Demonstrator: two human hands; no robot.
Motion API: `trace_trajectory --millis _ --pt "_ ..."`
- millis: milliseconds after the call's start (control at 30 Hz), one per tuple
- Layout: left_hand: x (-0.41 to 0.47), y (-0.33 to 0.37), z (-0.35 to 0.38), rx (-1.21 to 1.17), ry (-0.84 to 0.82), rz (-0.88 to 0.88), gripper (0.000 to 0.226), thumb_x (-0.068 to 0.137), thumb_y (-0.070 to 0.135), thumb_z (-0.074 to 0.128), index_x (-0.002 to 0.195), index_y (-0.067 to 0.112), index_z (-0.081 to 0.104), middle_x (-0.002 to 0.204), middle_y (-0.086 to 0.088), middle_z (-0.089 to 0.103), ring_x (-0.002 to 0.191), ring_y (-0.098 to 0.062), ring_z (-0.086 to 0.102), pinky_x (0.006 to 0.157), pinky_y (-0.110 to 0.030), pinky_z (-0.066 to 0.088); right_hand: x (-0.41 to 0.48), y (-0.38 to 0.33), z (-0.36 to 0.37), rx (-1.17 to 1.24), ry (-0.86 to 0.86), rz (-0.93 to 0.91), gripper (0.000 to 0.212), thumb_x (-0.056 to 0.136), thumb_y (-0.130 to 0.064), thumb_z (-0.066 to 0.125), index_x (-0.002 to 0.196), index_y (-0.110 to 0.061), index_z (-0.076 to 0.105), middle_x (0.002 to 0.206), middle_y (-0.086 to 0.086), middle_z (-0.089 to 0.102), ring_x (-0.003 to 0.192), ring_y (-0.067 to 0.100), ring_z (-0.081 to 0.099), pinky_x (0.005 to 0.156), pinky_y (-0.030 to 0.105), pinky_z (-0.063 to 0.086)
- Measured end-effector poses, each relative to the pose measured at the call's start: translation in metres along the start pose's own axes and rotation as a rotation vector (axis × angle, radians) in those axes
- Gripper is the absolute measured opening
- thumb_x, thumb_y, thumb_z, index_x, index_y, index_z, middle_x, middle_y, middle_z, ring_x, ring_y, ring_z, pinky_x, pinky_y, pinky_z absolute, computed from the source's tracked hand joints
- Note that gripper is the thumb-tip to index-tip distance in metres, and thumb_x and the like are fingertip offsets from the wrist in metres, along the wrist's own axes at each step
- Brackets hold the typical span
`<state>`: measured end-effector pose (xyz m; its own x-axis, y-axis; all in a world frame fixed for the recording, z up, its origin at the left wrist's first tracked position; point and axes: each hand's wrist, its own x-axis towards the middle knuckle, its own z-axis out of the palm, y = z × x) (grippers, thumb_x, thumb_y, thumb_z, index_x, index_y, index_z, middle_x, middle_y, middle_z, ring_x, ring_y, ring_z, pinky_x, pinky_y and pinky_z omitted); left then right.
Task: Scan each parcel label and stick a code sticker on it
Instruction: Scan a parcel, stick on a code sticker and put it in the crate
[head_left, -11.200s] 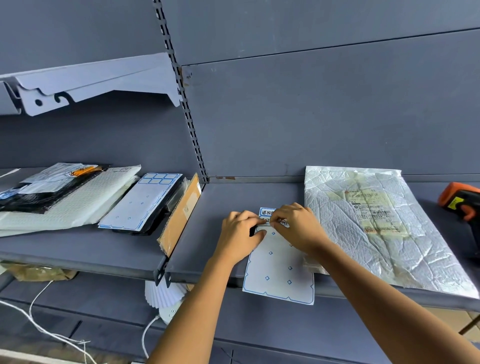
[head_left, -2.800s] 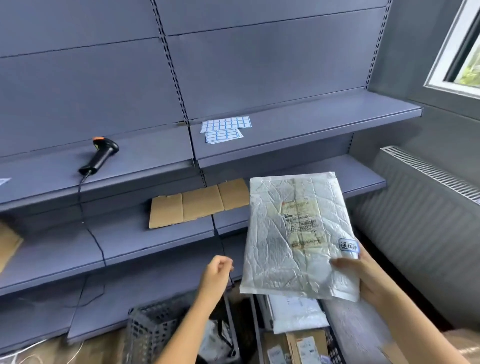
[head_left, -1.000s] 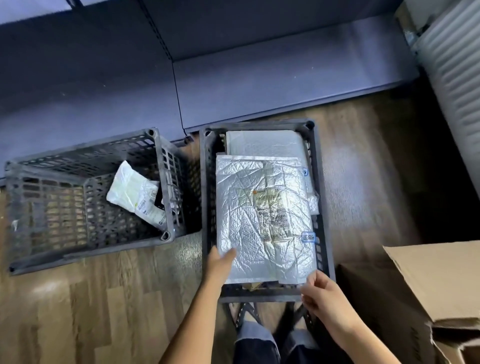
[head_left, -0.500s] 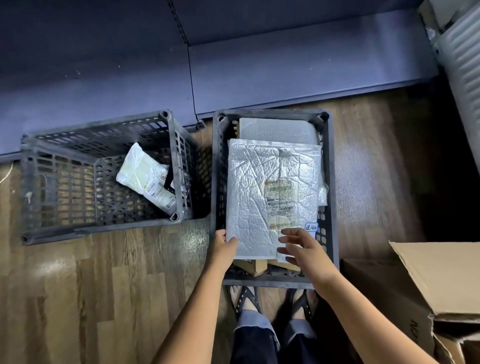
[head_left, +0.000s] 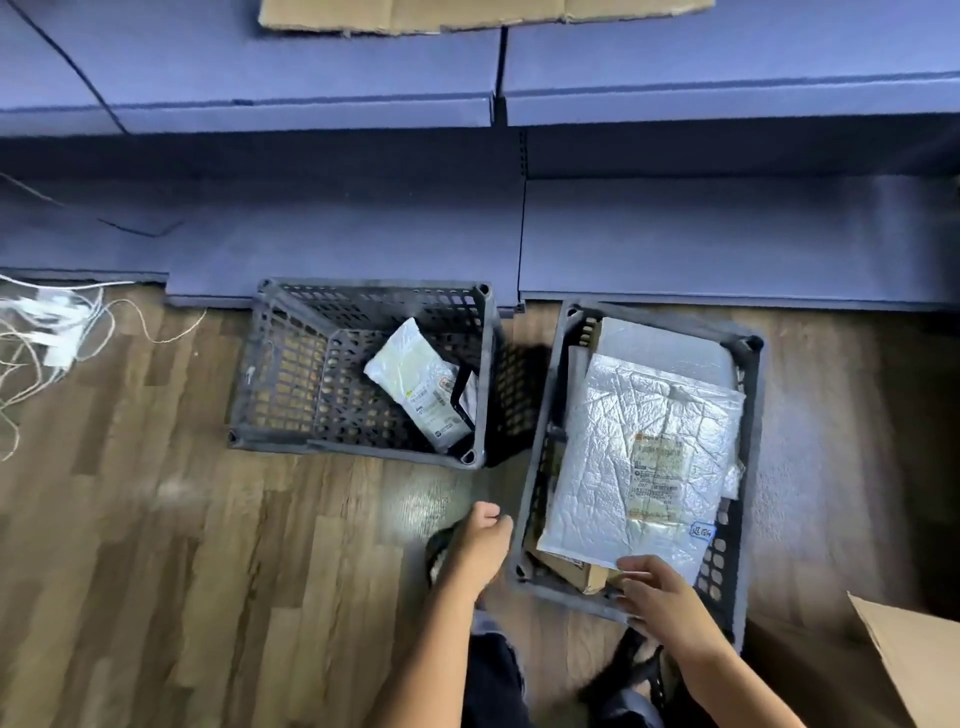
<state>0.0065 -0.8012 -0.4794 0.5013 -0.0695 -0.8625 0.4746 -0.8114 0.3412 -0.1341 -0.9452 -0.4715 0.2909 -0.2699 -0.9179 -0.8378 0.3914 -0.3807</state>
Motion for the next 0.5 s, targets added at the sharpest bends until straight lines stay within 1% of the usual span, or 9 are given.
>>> trace_trajectory --millis 67,133,200,300,333,367,433,467,500 --pt "0.005 0.002 -0.027 0.047 0.033 -0.026 0.031 0.096 0.026 0.044 0.12 0.009 0.053 0.122 -0.009 0.06 0.105 -0.024 0.056 0.068 -0.024 0.037 0.001 -0.015 0.022 -0.004 0.002 0.005 0.016 0.091 0.002 0.05 0.091 -0.011 0.059 0.095 0.011 0.064 0.069 0.022 0.06 0.061 0.029 0.04" --pt "0.017 0.006 -0.051 0.077 0.004 -0.029 0.031 0.096 0.027 0.043 0.118 0.008 0.052 0.12 -0.013 0.061 0.11 -0.028 0.056 0.079 -0.03 0.041 0.006 -0.034 0.045 0.011 0.0 0.007 0.014 0.092 0.002 0.052 0.088 -0.01 0.059 0.092 0.013 0.064 0.066 0.024 0.059 0.059 0.028 0.041" --pt "0.039 0.009 -0.077 0.069 -0.012 -0.02 0.025 0.097 0.029 0.042 0.116 0.017 0.052 0.116 -0.004 0.061 0.11 -0.025 0.056 0.084 -0.029 0.04 0.02 -0.055 0.074 0.029 0.009 0.014 0.012 0.094 0.0 0.051 0.089 -0.008 0.058 0.088 0.012 0.063 0.067 0.023 0.058 0.053 0.025 0.041" --pt "0.075 0.011 -0.117 0.046 -0.034 0.045 0.009 0.096 0.029 0.045 0.102 0.027 0.051 0.098 0.01 0.055 0.111 -0.019 0.056 0.1 -0.03 0.036 0.04 -0.083 0.126 0.064 0.039 0.026 0.01 0.094 0.001 0.051 0.089 -0.006 0.056 0.087 0.016 0.06 0.068 0.024 0.057 0.059 0.028 0.036" --pt "0.087 0.008 -0.135 0.058 -0.045 0.05 0.012 0.096 0.028 0.045 0.105 0.024 0.052 0.099 0.01 0.055 0.111 -0.018 0.056 0.1 -0.03 0.036 0.048 -0.092 0.148 0.054 0.048 0.021 0.009 0.094 0.001 0.051 0.09 -0.006 0.055 0.089 0.017 0.06 0.068 0.023 0.057 0.059 0.027 0.036" --pt "0.093 0.008 -0.149 0.064 -0.053 0.05 0.02 0.096 0.026 0.044 0.113 0.02 0.052 0.103 0.007 0.056 0.11 -0.018 0.055 0.094 -0.027 0.038 0.052 -0.098 0.164 0.021 0.055 0.017 0.008 0.093 0.001 0.051 0.092 -0.006 0.056 0.089 0.017 0.06 0.067 0.022 0.058 0.057 0.025 0.038" --pt "0.106 0.003 -0.184 0.069 -0.045 0.034 0.029 0.097 0.024 0.043 0.123 0.012 0.05 0.114 0.001 0.057 0.112 -0.02 0.055 0.09 -0.026 0.042 0.057 -0.113 0.2 -0.016 0.038 0.02 0.011 0.093 0.004 0.048 0.1 -0.002 0.054 0.081 0.013 0.057 0.065 0.02 0.055 0.046 0.018 0.042" --pt "0.112 0.003 -0.201 0.087 -0.032 0.027 0.03 0.097 0.024 0.043 0.123 0.011 0.05 0.12 -0.003 0.058 0.113 -0.022 0.054 0.091 -0.027 0.042 0.057 -0.121 0.214 -0.006 0.024 0.016 0.015 0.093 0.005 0.046 0.103 -0.002 0.054 0.079 0.011 0.056 0.066 0.021 0.054 0.044 0.016 0.043" --pt "0.117 0.001 -0.216 0.123 -0.013 0.013 0.03 0.097 0.024 0.042 0.123 0.01 0.05 0.124 -0.005 0.057 0.115 -0.023 0.053 0.09 -0.027 0.041 0.059 -0.129 0.226 0.0 0.014 0.011 0.017 0.093 0.005 0.046 0.105 -0.004 0.054 0.08 0.009 0.058 0.07 0.022 0.057 0.048 0.018 0.044"
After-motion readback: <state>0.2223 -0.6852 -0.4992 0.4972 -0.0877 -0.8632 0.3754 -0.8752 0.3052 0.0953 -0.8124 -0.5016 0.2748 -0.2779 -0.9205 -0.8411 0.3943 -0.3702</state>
